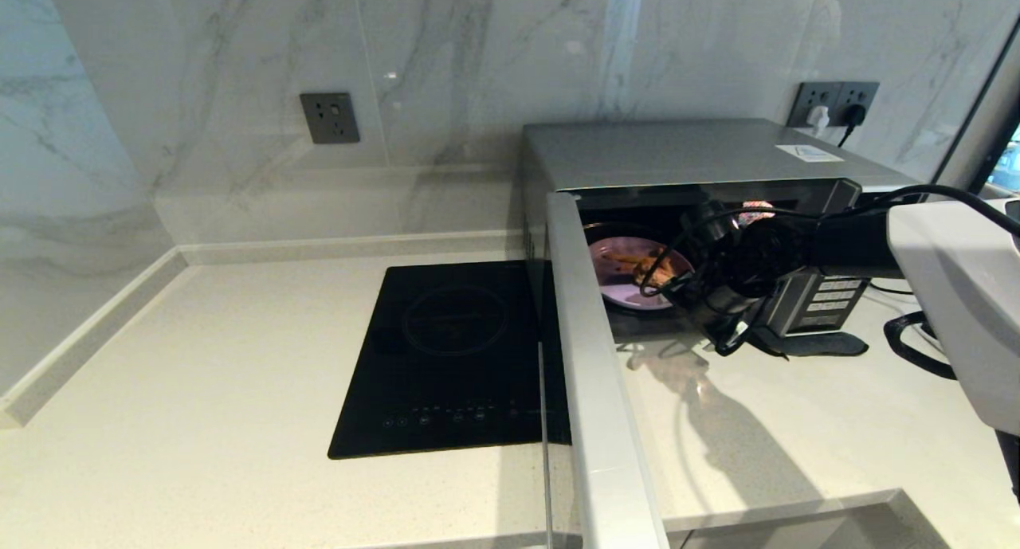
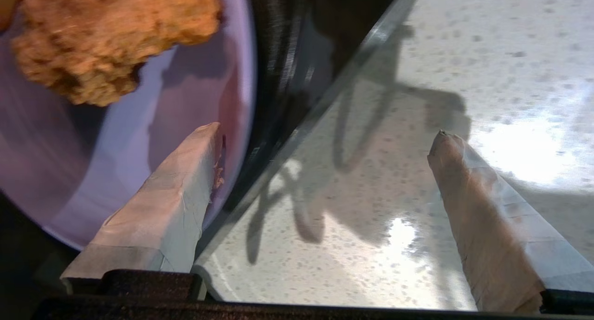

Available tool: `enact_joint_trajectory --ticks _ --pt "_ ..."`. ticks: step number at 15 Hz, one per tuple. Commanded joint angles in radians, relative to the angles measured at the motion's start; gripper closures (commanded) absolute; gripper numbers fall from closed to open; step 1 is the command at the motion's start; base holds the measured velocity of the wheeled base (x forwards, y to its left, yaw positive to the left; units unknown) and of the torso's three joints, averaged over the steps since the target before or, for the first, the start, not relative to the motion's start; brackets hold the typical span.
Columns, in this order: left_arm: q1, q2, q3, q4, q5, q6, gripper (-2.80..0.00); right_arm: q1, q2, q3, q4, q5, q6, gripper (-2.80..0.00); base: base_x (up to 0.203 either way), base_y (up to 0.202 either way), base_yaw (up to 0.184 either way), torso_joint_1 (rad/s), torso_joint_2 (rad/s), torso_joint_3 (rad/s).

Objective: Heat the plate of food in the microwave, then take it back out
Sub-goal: Take the plate out of the microwave

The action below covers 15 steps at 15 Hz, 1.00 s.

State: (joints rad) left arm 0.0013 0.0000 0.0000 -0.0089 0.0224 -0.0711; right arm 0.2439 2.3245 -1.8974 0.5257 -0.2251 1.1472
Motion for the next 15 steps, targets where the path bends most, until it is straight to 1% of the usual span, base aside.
enact_joint_trajectory --ticks 1,10,14,15 --pt "0.0 0.002 0.0 0.0 0.001 -0.001 0.0 -0.01 -0.02 0.027 0.003 -0.002 0.007 -2.8 0.0 0.0 0.0 0.0 0.0 0.0" --pt "0.0 0.002 0.0 0.0 0.001 -0.001 0.0 -0.029 -0.056 0.082 0.017 -0.002 0.011 -2.8 0.0 0.0 0.0 0.0 0.0 0.0" --pt "0.0 0.002 0.0 0.0 0.001 -0.001 0.0 -0.029 -0.051 0.04 0.013 -0.002 0.001 -2.8 0.0 0.0 0.0 0.0 0.0 0.0" --pt "0.0 0.002 0.0 0.0 0.001 -0.001 0.0 -0.029 -0.044 0.025 0.012 -0.002 -0.02 -2.8 0.0 0.0 0.0 0.0 0.0 0.0"
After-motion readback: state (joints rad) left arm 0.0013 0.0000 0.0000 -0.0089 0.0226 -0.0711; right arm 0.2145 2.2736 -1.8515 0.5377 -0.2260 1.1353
